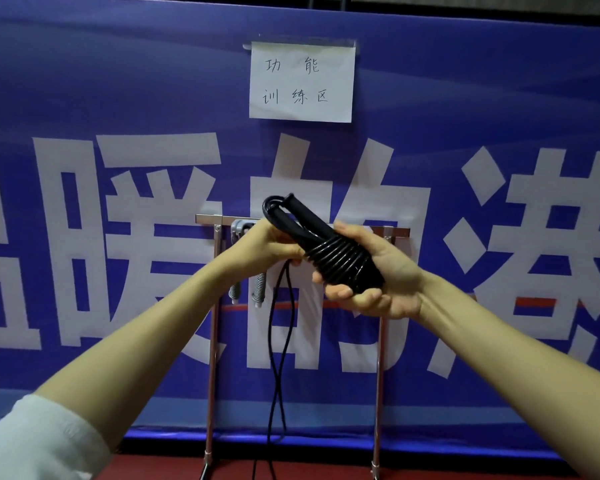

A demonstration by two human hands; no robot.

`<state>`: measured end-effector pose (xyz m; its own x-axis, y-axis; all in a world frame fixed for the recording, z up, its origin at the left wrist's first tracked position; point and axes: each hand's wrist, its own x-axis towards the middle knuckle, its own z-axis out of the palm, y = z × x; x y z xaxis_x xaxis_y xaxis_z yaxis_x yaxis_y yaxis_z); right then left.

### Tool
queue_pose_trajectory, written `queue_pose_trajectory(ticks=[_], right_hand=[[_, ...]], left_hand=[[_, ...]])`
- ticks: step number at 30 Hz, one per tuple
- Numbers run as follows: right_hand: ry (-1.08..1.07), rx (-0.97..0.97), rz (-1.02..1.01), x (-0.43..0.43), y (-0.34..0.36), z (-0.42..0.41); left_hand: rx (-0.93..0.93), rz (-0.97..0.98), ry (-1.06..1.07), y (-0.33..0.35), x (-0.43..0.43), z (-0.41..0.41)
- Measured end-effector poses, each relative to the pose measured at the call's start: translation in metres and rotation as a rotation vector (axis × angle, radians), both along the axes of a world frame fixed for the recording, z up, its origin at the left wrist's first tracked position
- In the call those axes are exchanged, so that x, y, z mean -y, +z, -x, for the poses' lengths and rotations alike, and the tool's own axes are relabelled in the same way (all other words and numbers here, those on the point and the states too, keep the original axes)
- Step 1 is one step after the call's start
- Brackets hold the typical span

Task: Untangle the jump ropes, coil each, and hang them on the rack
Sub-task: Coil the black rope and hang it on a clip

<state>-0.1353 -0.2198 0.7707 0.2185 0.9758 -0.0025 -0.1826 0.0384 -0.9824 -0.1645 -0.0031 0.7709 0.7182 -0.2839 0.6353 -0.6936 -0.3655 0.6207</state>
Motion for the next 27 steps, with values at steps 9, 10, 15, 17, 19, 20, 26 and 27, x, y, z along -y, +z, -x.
queue_pose_trajectory(ticks=[9,10,15,17,19,20,26,27], right_hand=[[0.151,-0.072,-0.079,0.002,0.004,-0.003],[0.076,0.002,-0.049,0.003,0.001,-0.002],[-0.187,0.002,-0.097,0.004,0.004,0.009],[-0.345,0.041,-0.054,0.007,0.013,0.007],[-0.456,0.059,0.009,0.009,0.018,0.004],[-0.488,0.057,0.033,0.009,0.018,0.002],[-0.588,0.05,0.079,0.006,0.002,-0.004],[-0.595,0.057,0.076,0.005,0.001,-0.004]], left_hand=[[-0.026,-0.068,-0.06,0.013,0.013,0.007],[-0.03,-0.091,-0.065,0.01,0.011,0.007],[-0.11,-0.036,-0.07,-0.005,0.014,0.005],[-0.162,0.02,-0.093,-0.011,0.014,0.005],[-0.201,0.074,-0.123,-0.016,0.014,0.005],[-0.231,0.117,-0.153,-0.017,0.016,0.005],[-0.387,0.406,-0.166,-0.016,0.04,0.009],[-0.368,0.434,-0.132,-0.017,0.042,0.01]])
